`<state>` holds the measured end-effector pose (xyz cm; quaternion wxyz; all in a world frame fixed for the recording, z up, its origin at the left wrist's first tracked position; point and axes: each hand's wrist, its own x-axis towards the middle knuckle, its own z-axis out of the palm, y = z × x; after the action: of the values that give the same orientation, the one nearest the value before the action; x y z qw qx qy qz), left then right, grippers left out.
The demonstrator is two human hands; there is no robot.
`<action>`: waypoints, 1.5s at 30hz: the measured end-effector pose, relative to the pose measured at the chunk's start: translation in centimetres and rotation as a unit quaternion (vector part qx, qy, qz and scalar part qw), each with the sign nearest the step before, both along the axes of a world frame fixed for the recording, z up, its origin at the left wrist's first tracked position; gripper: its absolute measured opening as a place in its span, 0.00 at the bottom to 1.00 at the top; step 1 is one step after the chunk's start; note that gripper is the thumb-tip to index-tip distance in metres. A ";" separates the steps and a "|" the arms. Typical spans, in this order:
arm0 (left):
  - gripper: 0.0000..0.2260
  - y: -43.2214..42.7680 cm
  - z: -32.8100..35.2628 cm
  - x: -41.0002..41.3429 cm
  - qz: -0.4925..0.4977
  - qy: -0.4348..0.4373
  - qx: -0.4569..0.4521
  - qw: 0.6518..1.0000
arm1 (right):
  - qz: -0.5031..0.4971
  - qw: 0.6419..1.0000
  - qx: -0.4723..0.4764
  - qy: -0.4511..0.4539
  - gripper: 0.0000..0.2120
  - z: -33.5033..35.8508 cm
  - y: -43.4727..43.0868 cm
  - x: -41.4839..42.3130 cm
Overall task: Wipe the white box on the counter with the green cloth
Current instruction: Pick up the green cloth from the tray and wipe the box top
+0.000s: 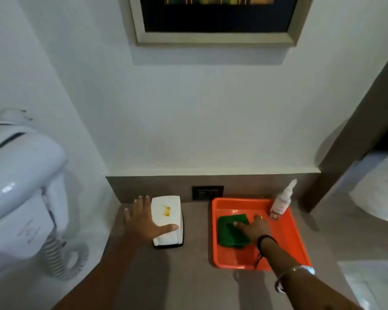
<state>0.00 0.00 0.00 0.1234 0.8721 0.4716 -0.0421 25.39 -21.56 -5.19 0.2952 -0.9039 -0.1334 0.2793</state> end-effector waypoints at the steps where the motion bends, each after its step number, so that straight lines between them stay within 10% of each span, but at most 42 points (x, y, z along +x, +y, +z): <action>1: 0.68 0.3 -0.4 0.3 0.010 0.000 -0.008 1.000 | -0.016 0.999 -0.009 0.027 0.38 -0.9 -0.2 0.3; 20: 0.70 3.3 -6.8 1.9 -0.029 -0.063 0.003 0.998 | -0.228 0.918 0.174 0.275 0.14 -3.4 3.2 0.9; 26: 0.70 2.8 -6.1 1.9 -0.038 -0.076 0.000 0.996 | -0.264 0.800 0.402 0.359 0.09 0.3 3.7 0.4; 32: 0.72 2.8 -6.3 1.6 -0.018 -0.093 -0.011 0.995 | 0.028 0.934 0.348 -0.073 0.12 5.6 10.8 -5.6; 37: 0.67 2.9 -6.6 1.1 -0.002 -0.094 0.005 0.996 | 0.501 0.826 0.165 -0.201 0.30 2.7 14.7 -9.8; 45: 0.62 3.3 -7.6 0.9 -0.041 -0.105 0.021 0.993 | 0.617 0.741 0.041 -0.260 0.40 1.6 13.4 -8.6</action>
<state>0.90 3.29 -7.56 0.1520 0.8928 0.4205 0.0541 16.77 -8.20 -3.60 0.0492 -0.6481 -0.7452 0.1493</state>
